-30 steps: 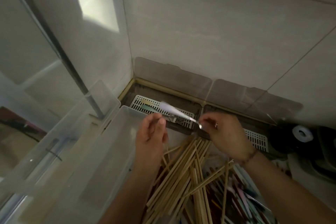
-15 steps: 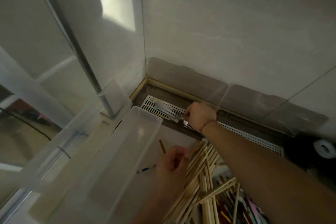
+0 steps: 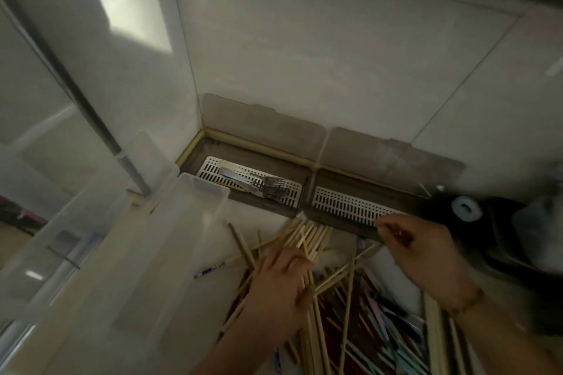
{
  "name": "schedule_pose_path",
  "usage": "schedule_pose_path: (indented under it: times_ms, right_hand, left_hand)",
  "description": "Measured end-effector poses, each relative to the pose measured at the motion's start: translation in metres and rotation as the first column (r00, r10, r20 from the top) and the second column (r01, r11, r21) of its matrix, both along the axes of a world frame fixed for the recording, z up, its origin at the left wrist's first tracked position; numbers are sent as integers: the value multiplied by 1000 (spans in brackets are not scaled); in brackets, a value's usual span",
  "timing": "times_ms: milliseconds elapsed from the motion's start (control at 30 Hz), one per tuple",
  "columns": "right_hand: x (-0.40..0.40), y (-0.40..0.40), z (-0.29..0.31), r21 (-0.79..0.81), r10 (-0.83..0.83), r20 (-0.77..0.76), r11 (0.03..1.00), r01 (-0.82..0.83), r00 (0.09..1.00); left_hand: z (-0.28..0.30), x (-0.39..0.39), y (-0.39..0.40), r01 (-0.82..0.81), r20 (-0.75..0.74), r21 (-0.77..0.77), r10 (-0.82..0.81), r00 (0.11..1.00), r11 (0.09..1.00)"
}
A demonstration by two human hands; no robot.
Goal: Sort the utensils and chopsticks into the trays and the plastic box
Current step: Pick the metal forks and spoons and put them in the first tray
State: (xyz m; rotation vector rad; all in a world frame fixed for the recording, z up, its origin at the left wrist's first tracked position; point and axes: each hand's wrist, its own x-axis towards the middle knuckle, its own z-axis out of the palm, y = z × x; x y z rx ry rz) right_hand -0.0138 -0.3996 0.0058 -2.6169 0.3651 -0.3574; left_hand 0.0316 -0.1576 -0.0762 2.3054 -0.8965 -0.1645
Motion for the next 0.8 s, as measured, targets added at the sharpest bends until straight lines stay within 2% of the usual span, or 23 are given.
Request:
schedule_pose_path:
  times_ms: [100,200,367,467,633,800]
  right_hand:
    - [-46,2,-30,-97,-46,-157,995,31,986]
    - [-68,11,-55,-94,-95,-369,994,65,925]
    - [-59,29,-69,27,-244,-385,961,275,890]
    - [-45,34,-75,-16,-287,-489,947,321,823]
    - [-32,42,-79,-58,-339,-513,930,362,789]
    - [-26,51,-78,32,-351,-527,902,431,774]
  left_hand:
    - [-7,-11,-10,124,119,130,-140,983,984]
    - [-14,-20,-20,237,148,254,-280,949,938]
    - [-22,-31,-32,355,86,377,-413,906,856]
    - [-24,-32,-35,350,67,458,-424,903,817]
    - [-22,-35,-31,270,78,437,-335,939,858]
    - [-19,-38,-28,250,85,413,-310,947,876]
